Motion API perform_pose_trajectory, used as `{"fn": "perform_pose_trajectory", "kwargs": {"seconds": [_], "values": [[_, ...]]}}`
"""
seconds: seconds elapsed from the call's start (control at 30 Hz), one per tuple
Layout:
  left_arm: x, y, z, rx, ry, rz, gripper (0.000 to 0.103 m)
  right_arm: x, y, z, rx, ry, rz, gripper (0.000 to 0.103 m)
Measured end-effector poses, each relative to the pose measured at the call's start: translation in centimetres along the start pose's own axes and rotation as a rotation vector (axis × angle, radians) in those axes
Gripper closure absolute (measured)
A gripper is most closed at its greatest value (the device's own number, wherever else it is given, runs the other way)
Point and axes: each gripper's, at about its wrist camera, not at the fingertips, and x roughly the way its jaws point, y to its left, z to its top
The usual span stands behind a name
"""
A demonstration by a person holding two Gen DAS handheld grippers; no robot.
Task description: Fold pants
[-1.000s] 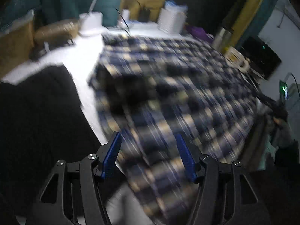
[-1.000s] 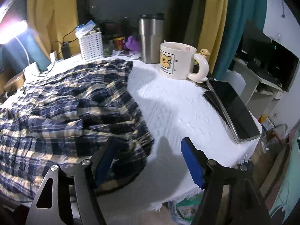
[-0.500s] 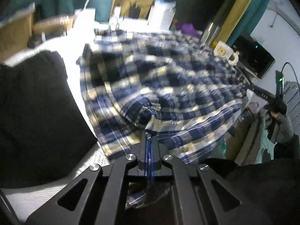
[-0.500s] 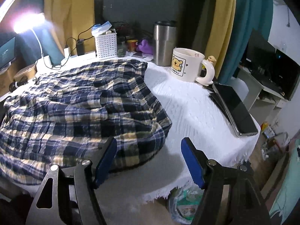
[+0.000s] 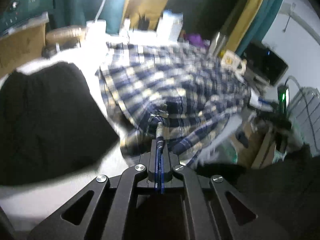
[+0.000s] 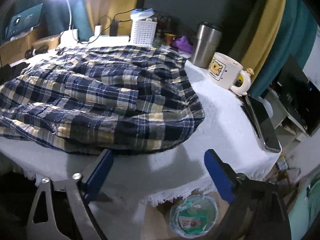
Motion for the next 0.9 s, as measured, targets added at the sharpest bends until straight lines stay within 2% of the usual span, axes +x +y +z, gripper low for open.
{"fn": "perform_pose_trajectory", "kwargs": {"seconds": [0.07, 0.17, 0.2, 0.23, 0.3, 0.37, 0.43, 0.47, 0.53, 0.63, 0.7, 0.9], "values": [[0.2, -0.1, -0.8, 0.01, 0.03, 0.008, 0.101, -0.1, 0.1, 0.0, -0.007, 0.001, -0.002, 0.01], [-0.5, -0.2, -0.4, 0.015, 0.015, 0.032, 0.098, -0.4, 0.2, 0.1, -0.019, -0.006, -0.008, 0.009], [-1.0, -0.3, -0.1, 0.019, -0.003, 0.054, 0.088, -0.6, 0.2, 0.2, -0.025, -0.013, -0.013, 0.009], [-1.6, -0.3, 0.2, 0.028, -0.027, 0.077, 0.071, -0.7, 0.3, 0.2, -0.028, -0.016, -0.015, 0.009], [-2.8, -0.7, 0.9, 0.052, -0.084, 0.087, 0.055, -1.0, 0.2, 0.2, -0.031, -0.023, -0.02, 0.009], [-3.3, -1.6, 1.5, 0.086, -0.117, 0.079, 0.051, -1.2, 0.3, 0.1, -0.031, -0.026, -0.025, 0.009], [-3.3, -3.0, 2.1, 0.137, -0.139, 0.048, 0.036, -1.3, 0.1, 0.1, -0.026, -0.026, -0.025, 0.009], [-3.0, -3.5, 2.3, 0.155, -0.142, 0.032, 0.033, -1.3, 0.0, 0.0, -0.025, -0.025, -0.026, 0.009], [-1.3, -5.0, 2.5, 0.214, -0.115, 0.001, 0.031, -1.3, -0.3, -0.1, -0.024, -0.025, -0.03, 0.009], [2.7, -7.2, 1.9, 0.31, -0.008, -0.036, 0.031, -1.4, -0.8, -0.4, -0.014, -0.027, -0.031, 0.009], [5.5, -7.8, 1.1, 0.364, 0.065, -0.006, 0.031, -1.4, -1.2, -0.6, -0.012, -0.025, -0.036, 0.009], [7.6, -7.7, 0.1, 0.432, 0.108, 0.137, 0.031, -0.8, -1.8, -1.0, -0.004, -0.016, -0.043, 0.009]]}}
